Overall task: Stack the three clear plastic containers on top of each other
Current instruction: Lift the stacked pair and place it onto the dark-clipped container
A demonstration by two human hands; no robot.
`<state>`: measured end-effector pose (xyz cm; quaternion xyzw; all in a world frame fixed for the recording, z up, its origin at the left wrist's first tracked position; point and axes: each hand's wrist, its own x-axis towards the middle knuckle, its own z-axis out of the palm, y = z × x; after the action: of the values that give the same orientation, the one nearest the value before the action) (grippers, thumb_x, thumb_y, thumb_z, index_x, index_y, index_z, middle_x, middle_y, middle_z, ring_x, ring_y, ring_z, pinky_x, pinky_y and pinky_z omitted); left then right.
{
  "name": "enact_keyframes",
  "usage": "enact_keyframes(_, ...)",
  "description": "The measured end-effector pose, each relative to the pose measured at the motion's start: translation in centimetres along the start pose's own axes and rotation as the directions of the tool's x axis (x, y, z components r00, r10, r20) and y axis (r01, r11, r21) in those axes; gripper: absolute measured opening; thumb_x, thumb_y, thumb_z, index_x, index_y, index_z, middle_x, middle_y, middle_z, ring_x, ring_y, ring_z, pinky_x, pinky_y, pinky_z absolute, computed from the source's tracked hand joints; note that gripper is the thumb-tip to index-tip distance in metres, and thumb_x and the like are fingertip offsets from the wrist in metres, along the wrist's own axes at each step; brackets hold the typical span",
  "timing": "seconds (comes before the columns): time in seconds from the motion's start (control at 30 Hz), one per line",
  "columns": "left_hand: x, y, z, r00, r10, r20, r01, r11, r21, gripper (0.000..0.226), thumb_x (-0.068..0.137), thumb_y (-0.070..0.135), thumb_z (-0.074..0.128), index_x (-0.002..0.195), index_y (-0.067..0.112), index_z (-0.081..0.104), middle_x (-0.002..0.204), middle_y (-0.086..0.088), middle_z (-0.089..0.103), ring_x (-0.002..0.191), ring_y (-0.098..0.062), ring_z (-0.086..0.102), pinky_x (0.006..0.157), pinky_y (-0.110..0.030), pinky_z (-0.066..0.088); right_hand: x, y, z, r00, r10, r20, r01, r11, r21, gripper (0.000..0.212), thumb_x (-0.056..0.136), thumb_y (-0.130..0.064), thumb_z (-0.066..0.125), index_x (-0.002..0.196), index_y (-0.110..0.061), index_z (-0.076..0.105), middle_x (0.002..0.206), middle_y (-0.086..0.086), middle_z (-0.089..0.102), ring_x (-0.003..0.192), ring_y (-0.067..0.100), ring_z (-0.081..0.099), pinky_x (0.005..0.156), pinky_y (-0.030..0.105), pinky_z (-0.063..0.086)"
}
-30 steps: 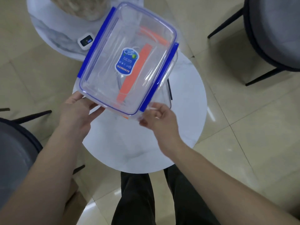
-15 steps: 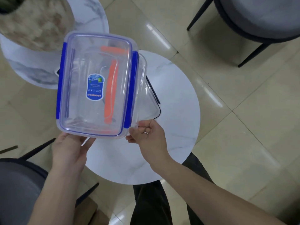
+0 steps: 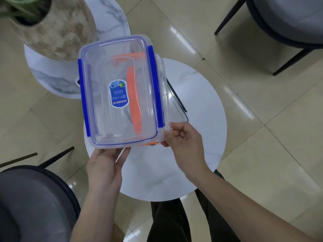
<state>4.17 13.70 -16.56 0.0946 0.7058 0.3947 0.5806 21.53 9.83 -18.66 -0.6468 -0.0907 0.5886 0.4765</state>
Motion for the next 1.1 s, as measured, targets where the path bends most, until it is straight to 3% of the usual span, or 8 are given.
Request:
enact_keyframes(0.13,-0.8,0.0,1.0,1.000,0.018,-0.025,-0.018,1.000,-0.005,0.041,0.091,-0.013,0.054,0.095,0.021,0.077,0.107,-0.003,0.078,0.095,-0.021,0.076,0.083,-0.038,0.062,0.6,-0.9,-0.5,0.998,-0.060,0.000,0.060,0.998,-0.009,0.023,0.090,0.003,0.064,0.112,0.007,0.059,0.090,0.028,0.067,0.064,0.007,0.068,0.065,0.019,0.056)
enact_keyframes(0.27,-1.5,-0.9,1.9,0.999,-0.013,-0.040,0.012,1.000,-0.027,0.038,0.093,-0.011,0.054,0.104,0.019,0.074,0.114,-0.007,0.076,0.096,-0.021,0.076,0.088,-0.041,0.061,1.2,-1.3,-1.4,0.996,-0.093,-0.005,0.092,0.994,-0.058,0.021,0.091,0.002,0.064,0.111,0.005,0.061,0.084,0.014,0.067,0.063,0.004,0.066,0.063,0.016,0.054)
enact_keyframes(0.43,-2.2,-1.9,2.4,0.998,-0.014,-0.066,0.013,1.000,-0.012,0.042,0.092,-0.013,0.054,0.107,0.021,0.074,0.113,-0.004,0.077,0.098,-0.023,0.076,0.087,-0.040,0.061,1.8,-1.1,-2.3,0.996,-0.085,-0.017,0.083,0.992,-0.096,0.023,0.090,0.001,0.067,0.112,0.006,0.061,0.076,0.009,0.065,0.060,0.003,0.065,0.063,0.015,0.054)
enact_keyframes(0.53,-2.4,-2.3,2.7,0.997,-0.027,-0.066,0.027,1.000,-0.006,0.037,0.092,-0.008,0.060,0.116,0.018,0.072,0.117,-0.007,0.076,0.101,-0.023,0.076,0.087,-0.039,0.062,2.3,-1.4,-2.6,0.994,-0.107,-0.025,0.102,0.983,-0.150,0.022,0.090,-0.003,0.069,0.111,0.000,0.063,0.082,0.013,0.068,0.066,0.005,0.066,0.066,0.017,0.055)
enact_keyframes(0.67,-3.1,-2.7,3.6,0.995,-0.061,-0.074,0.061,0.998,-0.008,0.029,0.092,-0.001,0.066,0.112,0.020,0.072,0.113,-0.007,0.077,0.098,-0.022,0.076,0.089,-0.040,0.060,3.3,-2.1,-2.9,0.992,-0.124,-0.031,0.114,0.970,-0.214,0.022,0.090,-0.010,0.071,0.111,-0.006,0.066,0.091,0.021,0.070,0.070,0.006,0.066,0.067,0.018,0.056)
enact_keyframes(0.8,-3.1,-3.0,4.0,0.993,-0.079,-0.083,0.077,0.996,-0.033,0.030,0.093,0.002,0.066,0.119,0.015,0.069,0.117,-0.011,0.075,0.100,-0.024,0.076,0.087,-0.038,0.062,4.1,-2.9,-3.0,0.988,-0.154,-0.023,0.143,0.955,-0.262,0.022,0.090,-0.014,0.071,0.111,-0.007,0.068,0.092,0.022,0.070,0.070,0.014,0.067,0.065,0.017,0.055)
enact_keyframes(0.97,-3.0,-3.3,4.2,0.992,-0.092,-0.087,0.087,0.995,-0.056,0.033,0.092,0.000,0.066,0.124,0.009,0.065,0.119,-0.019,0.072,0.097,-0.022,0.075,0.080,-0.034,0.063,4.7,-3.2,-2.8,0.986,-0.164,-0.017,0.153,0.949,-0.275,0.021,0.091,-0.013,0.070,0.111,-0.007,0.068,0.097,0.021,0.071,0.083,0.028,0.070,0.068,0.024,0.061)
enact_keyframes(1.1,-3.0,-3.3,4.0,0.992,-0.095,-0.080,0.093,0.995,-0.033,0.024,0.091,-0.002,0.066,0.110,0.012,0.068,0.116,-0.017,0.072,0.095,-0.024,0.074,0.083,-0.039,0.063,4.6,-3.3,-2.7,0.987,-0.162,-0.012,0.151,0.946,-0.288,0.019,0.091,-0.013,0.069,0.109,-0.008,0.068,0.095,0.018,0.072,0.071,0.014,0.068,0.062,0.020,0.058)
